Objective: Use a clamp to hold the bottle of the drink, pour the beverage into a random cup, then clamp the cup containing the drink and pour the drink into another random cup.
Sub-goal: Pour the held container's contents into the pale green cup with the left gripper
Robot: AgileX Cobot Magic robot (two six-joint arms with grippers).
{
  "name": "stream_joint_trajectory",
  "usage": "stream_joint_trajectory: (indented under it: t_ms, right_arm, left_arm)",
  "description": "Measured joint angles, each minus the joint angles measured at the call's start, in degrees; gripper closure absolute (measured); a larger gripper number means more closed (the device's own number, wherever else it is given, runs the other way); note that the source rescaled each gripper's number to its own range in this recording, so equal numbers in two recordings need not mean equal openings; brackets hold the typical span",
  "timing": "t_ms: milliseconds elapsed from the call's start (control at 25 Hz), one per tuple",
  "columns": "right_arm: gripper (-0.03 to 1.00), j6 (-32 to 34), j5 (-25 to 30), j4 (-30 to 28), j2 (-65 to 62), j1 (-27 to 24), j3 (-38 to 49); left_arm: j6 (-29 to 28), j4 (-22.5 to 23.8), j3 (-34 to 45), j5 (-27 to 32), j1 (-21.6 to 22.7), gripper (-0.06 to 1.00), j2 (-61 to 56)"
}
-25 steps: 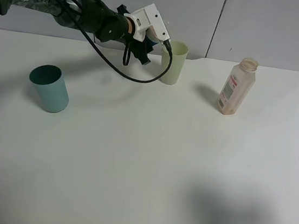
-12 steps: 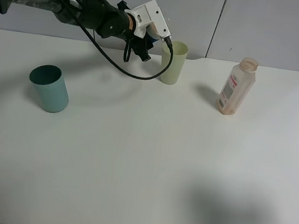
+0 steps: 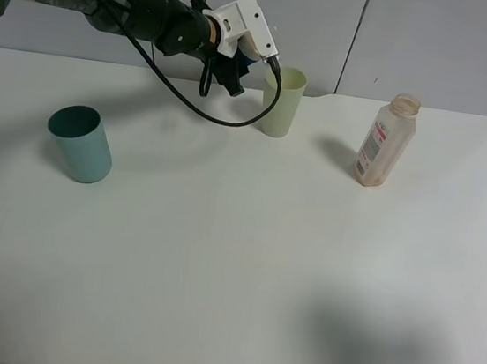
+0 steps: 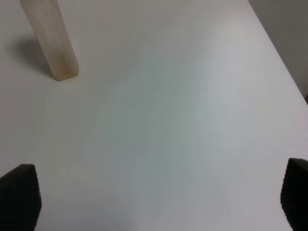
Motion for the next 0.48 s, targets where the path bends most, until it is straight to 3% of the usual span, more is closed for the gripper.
stream_joint_trajectory:
  t_ms: [480]
  right_arm:
    - [-0.03, 0.00, 0.00, 0.00, 0.00, 0.00, 0.00]
  left_arm:
    - [0.63, 0.73, 0.00, 1.07, -1.39, 0.92, -0.46]
